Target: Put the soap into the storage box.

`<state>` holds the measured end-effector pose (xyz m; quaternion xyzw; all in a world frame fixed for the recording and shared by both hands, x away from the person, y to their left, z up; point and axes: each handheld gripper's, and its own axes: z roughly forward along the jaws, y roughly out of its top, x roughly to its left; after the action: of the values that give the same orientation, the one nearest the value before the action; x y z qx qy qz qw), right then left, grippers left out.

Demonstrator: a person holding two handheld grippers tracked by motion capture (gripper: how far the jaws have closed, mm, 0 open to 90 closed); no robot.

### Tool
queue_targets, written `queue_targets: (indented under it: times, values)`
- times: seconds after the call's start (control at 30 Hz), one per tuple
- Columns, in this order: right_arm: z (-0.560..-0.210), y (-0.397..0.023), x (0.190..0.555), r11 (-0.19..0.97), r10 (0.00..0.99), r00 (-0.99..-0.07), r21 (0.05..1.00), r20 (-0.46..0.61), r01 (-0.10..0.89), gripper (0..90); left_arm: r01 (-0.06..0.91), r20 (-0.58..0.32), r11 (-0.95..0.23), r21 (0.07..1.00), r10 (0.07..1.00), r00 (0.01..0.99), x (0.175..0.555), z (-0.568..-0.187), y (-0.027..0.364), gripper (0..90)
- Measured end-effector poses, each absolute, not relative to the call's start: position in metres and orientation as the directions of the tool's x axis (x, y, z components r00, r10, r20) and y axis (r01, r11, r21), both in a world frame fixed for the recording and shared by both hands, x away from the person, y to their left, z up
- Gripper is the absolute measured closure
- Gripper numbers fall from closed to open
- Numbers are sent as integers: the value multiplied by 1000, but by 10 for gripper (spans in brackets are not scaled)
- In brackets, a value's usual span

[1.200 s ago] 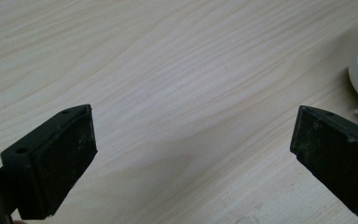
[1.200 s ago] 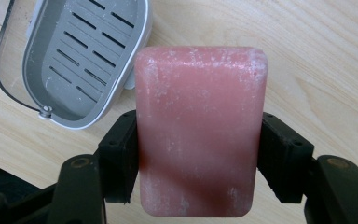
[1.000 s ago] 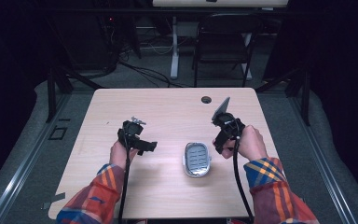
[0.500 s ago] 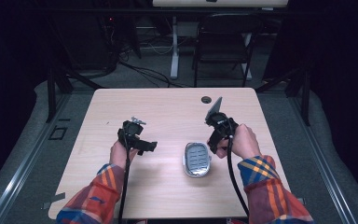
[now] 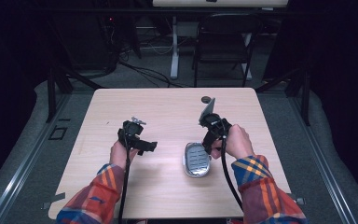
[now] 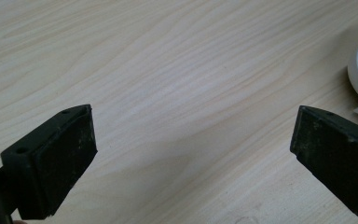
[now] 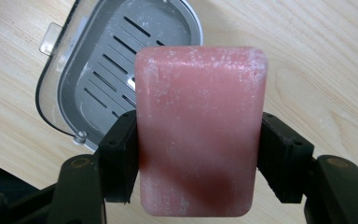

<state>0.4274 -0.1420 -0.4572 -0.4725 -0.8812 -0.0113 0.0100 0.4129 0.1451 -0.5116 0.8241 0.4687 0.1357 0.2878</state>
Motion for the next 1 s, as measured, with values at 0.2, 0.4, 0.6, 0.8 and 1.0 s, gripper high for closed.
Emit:
queue_targets:
  times: [0.2, 0.4, 0.6, 0.8, 1.0]
  values:
    - [-461, -132, 428, 567, 823, -567, 8, 33, 824, 369, 693, -47, -395, 603, 850, 525, 413, -512, 145, 1]
    - [-465, -126, 429, 569, 822, -569, 6, 34, 822, 369, 693, -47, -395, 603, 850, 525, 413, -512, 145, 0]
    - [-470, -119, 430, 568, 822, -568, -3, 36, 823, 369, 693, -46, -395, 603, 850, 525, 413, -512, 145, 0]
    - [-475, -112, 431, 567, 823, -567, -15, 33, 823, 369, 692, -46, -395, 604, 849, 526, 413, -511, 145, 1]
    - [-479, -107, 430, 563, 826, -562, -16, 39, 827, 369, 693, -47, -394, 604, 850, 525, 413, -511, 145, 0]
